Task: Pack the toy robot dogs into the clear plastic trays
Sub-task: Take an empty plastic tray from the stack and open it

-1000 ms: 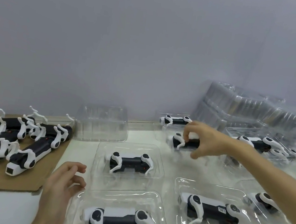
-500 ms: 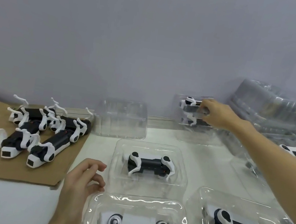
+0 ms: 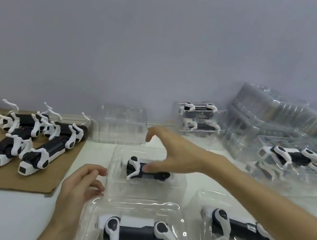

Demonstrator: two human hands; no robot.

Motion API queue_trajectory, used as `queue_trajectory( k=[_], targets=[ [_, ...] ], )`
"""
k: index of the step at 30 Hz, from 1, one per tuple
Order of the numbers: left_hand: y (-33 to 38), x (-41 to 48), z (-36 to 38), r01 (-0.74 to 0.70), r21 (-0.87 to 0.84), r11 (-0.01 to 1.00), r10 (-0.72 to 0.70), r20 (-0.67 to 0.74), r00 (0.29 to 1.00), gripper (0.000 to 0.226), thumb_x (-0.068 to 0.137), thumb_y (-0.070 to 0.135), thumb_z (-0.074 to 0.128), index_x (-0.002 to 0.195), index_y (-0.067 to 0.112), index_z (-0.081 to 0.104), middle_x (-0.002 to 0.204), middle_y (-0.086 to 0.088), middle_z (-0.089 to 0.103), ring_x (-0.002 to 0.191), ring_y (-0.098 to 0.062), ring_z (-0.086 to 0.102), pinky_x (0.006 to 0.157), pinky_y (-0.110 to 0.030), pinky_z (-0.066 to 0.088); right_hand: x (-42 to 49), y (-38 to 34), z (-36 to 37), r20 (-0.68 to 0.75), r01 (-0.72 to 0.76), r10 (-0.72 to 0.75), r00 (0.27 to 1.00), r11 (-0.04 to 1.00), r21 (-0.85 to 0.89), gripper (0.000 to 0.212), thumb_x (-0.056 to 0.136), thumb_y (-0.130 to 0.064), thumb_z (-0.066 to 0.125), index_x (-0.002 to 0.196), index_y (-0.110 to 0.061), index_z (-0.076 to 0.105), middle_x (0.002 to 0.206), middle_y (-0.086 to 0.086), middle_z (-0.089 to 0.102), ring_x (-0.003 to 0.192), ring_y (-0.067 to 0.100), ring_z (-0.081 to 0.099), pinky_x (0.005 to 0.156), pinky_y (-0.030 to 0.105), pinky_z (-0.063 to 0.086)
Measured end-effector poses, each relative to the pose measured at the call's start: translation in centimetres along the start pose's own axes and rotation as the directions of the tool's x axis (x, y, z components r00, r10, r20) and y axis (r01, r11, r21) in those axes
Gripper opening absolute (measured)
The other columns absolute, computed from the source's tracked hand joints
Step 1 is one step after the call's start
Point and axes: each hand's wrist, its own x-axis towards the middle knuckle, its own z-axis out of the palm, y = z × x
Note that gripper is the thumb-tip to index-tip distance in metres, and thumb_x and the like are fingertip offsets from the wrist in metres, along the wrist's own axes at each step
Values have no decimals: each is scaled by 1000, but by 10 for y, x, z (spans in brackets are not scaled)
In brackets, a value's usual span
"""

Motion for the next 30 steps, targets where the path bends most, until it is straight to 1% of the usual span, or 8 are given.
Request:
queue_trajectory(
  k=[3,8,11,15,20,24,28,30],
  targets=[
    [1,0,1,-4,5,1000,4,27,1000,31,101,5,47,84,10,74,89,-14,70,64,-17,60,60,-19,54,1,-19,26,117,26,-9,993,989,-144,73,70,-60,82,121,-29,40,137,-10,42,109,17,48,97,34,37],
    [-1,0,0,4,22,1000,-4,18,1000,29,103,8,46,99,9,75,101,-7,74,83,-26,69,73,-33,57,7,-7,29,26,26,-21,999,978,-208,66,67,-40,85,115,-23,43,118,-4,48,95,18,45,90,35,36],
    [-2,0,0,12,20,1000,-12,4,1000,27,103,9,47,102,9,74,105,-1,74,87,-25,70,77,-39,55,0,22,14,-37,-44,36,999,970,-237,69,63,-34,86,116,-20,45,118,-2,47,95,19,43,81,33,34],
    [-3,1,0,24,10,1000,-24,2,1000,26,103,10,48,101,10,74,94,-5,75,81,-21,70,66,-24,58,-19,74,-11,-168,-188,147,975,947,-259,69,60,-30,84,115,-20,45,120,-4,44,96,21,46,77,31,32],
    [-6,2,-1,14,-1,1000,-14,-2,1000,27,103,9,46,100,9,73,87,-2,74,79,-22,69,67,-29,58,-46,127,-17,-75,-319,311,947,904,-284,51,70,-17,72,104,-33,37,118,-11,42,84,20,53,61,22,31],
    [-6,3,-1,21,-9,1000,-21,-10,1000,27,103,10,47,98,11,73,85,-4,74,78,-22,68,67,-28,57,-52,123,-10,-96,-337,323,941,899,-278,60,74,-10,70,123,-29,39,141,-7,40,104,20,54,97,33,40],
    [-6,3,-2,29,-23,999,-29,-9,1000,28,104,10,46,98,11,73,82,-5,73,75,-20,68,63,-22,57,-80,74,-21,-288,-269,290,913,957,114,58,88,-18,72,136,-30,43,146,-14,45,131,9,49,108,30,41],
    [-6,3,-2,31,-23,999,-31,-16,999,27,104,10,46,97,10,73,83,-4,73,75,-21,68,65,-27,57,-114,43,-32,-226,-181,242,944,949,259,51,86,-45,74,129,-44,46,138,-31,49,127,-8,50,102,16,45]
  ],
)
